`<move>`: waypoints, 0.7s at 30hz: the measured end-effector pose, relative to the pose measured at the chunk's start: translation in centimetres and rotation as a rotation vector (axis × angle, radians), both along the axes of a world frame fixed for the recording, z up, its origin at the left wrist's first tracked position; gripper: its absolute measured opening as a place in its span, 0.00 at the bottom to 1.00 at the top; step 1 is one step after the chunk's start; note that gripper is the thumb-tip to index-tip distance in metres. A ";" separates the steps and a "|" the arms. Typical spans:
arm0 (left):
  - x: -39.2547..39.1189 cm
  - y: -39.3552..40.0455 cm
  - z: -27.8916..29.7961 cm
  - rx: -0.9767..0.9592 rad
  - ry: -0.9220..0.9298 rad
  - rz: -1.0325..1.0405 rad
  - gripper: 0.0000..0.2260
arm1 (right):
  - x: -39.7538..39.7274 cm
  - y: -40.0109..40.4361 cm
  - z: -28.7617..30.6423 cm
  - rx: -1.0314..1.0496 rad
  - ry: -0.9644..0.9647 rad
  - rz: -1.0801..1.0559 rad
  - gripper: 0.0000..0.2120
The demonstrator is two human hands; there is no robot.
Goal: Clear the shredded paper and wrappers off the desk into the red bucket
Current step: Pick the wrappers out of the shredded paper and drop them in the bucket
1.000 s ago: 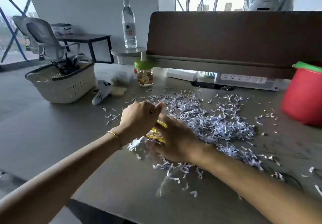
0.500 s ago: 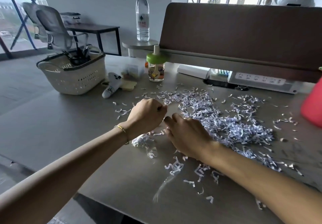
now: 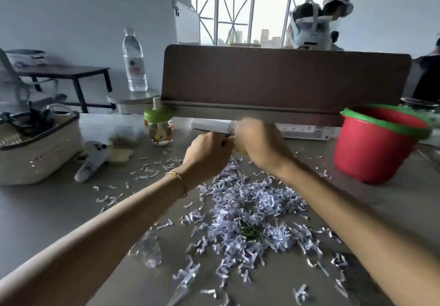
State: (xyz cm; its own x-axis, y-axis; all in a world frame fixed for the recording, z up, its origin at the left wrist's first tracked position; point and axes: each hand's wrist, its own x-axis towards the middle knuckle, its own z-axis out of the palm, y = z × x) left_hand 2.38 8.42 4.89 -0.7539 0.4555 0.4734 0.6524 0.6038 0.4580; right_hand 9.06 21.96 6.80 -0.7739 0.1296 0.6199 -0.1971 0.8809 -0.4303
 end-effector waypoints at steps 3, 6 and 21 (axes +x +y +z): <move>0.1 4.9 2.6 0.038 -0.017 -0.060 0.21 | 0.9 4.0 2.8 -0.018 0.051 -0.083 0.14; 0.6 9.6 5.2 0.104 -0.004 -0.137 0.22 | 2.4 8.3 5.6 0.002 0.094 -0.179 0.13; 1.3 30.2 11.0 0.123 -0.106 -0.358 0.23 | 3.8 30.1 10.1 -0.161 -0.057 -0.534 0.19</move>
State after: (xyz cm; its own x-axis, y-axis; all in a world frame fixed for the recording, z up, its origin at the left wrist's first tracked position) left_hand 3.70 38.62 15.92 -0.6055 0.6430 0.4690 0.7569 0.2830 0.5891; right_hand 12.86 52.02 16.86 -0.6065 0.6025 0.5188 0.2862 0.7742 -0.5645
